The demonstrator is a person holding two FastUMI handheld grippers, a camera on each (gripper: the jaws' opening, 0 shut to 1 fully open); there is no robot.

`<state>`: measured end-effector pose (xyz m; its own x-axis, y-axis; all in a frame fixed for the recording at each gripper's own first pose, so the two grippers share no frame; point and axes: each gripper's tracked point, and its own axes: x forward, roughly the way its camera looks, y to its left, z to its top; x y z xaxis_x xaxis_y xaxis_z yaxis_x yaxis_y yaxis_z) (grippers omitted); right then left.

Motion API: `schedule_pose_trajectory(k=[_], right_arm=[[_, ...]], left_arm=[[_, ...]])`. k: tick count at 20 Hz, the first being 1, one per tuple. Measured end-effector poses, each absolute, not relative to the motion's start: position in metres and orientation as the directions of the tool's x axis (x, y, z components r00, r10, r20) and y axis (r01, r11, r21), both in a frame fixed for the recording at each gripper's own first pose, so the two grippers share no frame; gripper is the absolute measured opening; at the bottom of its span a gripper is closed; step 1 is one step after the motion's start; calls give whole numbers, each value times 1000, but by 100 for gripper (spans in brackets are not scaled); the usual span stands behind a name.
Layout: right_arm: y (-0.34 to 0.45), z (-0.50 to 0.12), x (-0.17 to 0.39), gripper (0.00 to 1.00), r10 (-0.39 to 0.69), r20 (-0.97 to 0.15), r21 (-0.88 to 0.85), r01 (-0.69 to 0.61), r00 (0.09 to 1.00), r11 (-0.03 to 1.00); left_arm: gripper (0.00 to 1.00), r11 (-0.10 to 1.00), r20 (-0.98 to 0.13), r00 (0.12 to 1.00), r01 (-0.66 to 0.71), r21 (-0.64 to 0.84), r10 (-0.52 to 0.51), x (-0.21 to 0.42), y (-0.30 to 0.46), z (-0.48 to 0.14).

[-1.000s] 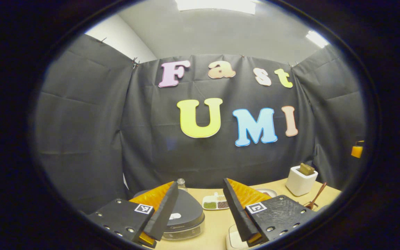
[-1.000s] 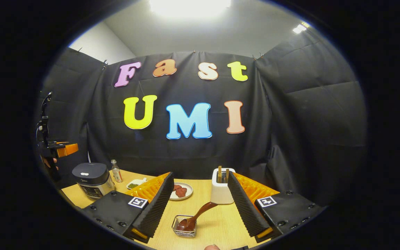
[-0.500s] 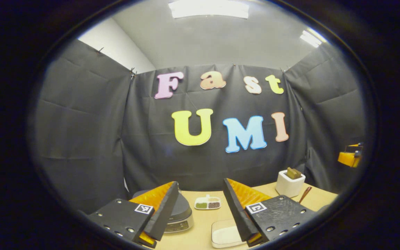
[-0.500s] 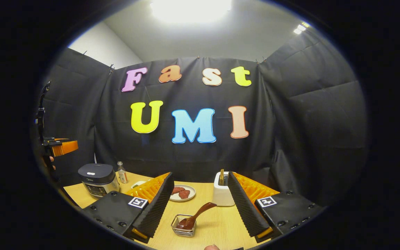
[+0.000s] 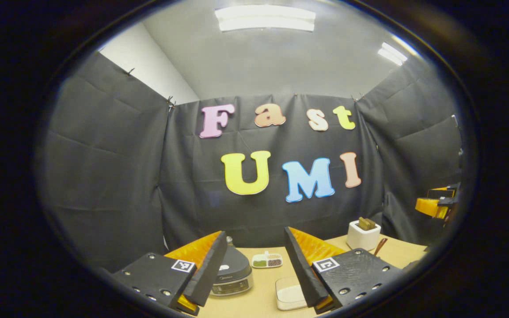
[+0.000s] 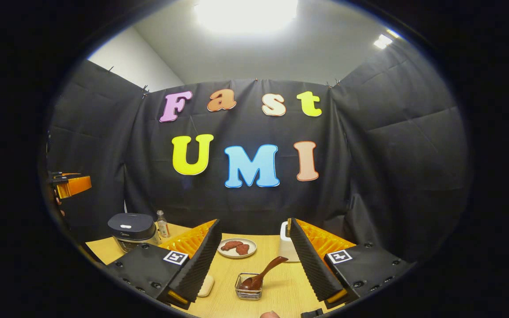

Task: Close the left gripper, press the button to open the rice cooker; take a wooden spoon from the chopstick holder with the right hand, scoop a spoonful of rice and pour it into the rice cooker, then put the wooden spoon back into the chopstick holder.

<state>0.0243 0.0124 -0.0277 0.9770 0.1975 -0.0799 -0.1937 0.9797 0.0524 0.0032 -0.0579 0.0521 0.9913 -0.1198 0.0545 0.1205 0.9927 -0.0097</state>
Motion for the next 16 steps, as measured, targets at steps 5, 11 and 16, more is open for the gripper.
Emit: schedule_pose_trajectory(k=[5,11,16], right_arm=[[34,-22,6,98,197,-68,58,-193,978,979],[45,-12,-6,98,195,-55,51,-193,979,980],[48,-8,-15,98,192,-48,33,-191,980,981]], left_arm=[[81,993,57,991,121,6,-121,-12,-36,50],[81,992,66,990,129,-10,-128,-25,-27,51],[81,990,64,988,139,-17,-138,-31,-26,49]])
